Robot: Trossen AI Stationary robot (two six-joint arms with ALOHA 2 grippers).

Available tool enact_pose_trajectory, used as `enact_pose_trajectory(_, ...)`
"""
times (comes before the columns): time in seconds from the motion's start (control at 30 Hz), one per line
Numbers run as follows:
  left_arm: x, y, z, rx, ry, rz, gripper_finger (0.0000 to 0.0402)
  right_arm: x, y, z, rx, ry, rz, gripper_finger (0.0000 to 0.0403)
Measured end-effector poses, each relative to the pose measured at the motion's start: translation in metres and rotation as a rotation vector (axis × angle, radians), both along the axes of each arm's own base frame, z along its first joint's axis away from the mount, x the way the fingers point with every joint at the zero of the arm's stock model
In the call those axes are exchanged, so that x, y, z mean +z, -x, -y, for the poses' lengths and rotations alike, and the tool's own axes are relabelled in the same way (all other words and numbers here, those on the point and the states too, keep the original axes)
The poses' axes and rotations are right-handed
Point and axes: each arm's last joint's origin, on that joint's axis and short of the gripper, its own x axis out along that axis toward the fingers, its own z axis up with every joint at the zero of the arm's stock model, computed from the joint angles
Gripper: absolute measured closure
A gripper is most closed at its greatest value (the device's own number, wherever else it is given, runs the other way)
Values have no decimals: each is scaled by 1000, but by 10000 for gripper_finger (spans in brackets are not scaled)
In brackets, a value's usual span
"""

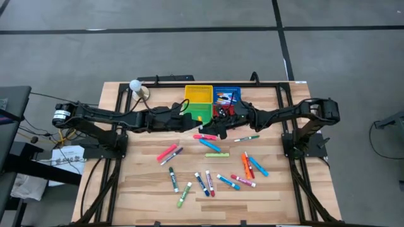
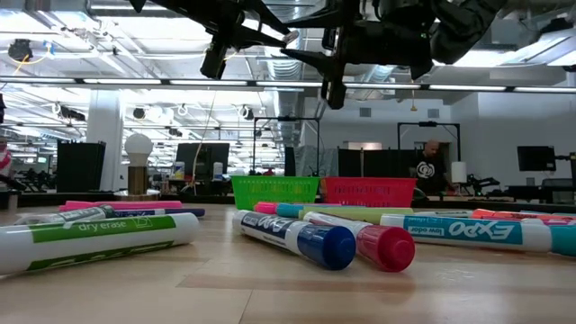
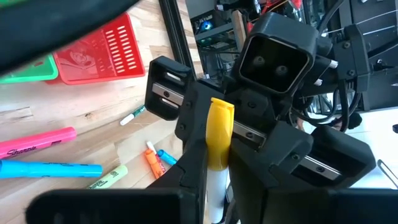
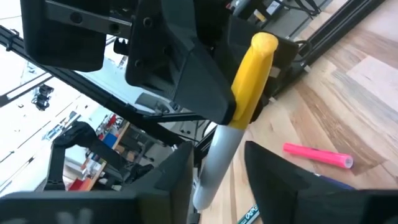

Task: Pick & Place Markers
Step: Put the small yellow highlighter pen into the blue bin

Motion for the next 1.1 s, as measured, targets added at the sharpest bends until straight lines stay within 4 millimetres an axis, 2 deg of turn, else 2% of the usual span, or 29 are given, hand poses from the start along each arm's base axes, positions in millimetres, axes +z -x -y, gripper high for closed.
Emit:
enact_pose_trajectory(0.27,0,0,0,0,-5,-3,346,0,0,0,-14,0,0,332)
enact_pose_trajectory(0.5,1,0,0,-12,-44,-4,333,-1,0,1,-23,-2,-10,363)
enact_pose_trajectory(0.9,0,0,0,-54,-118,-18,271,-1,1,6,-43,-7,-12,366)
enact_pose_trajectory(1.1,6,7,-8,-184,-234,-39,239,-5,2,12,-56,-13,-55,364)
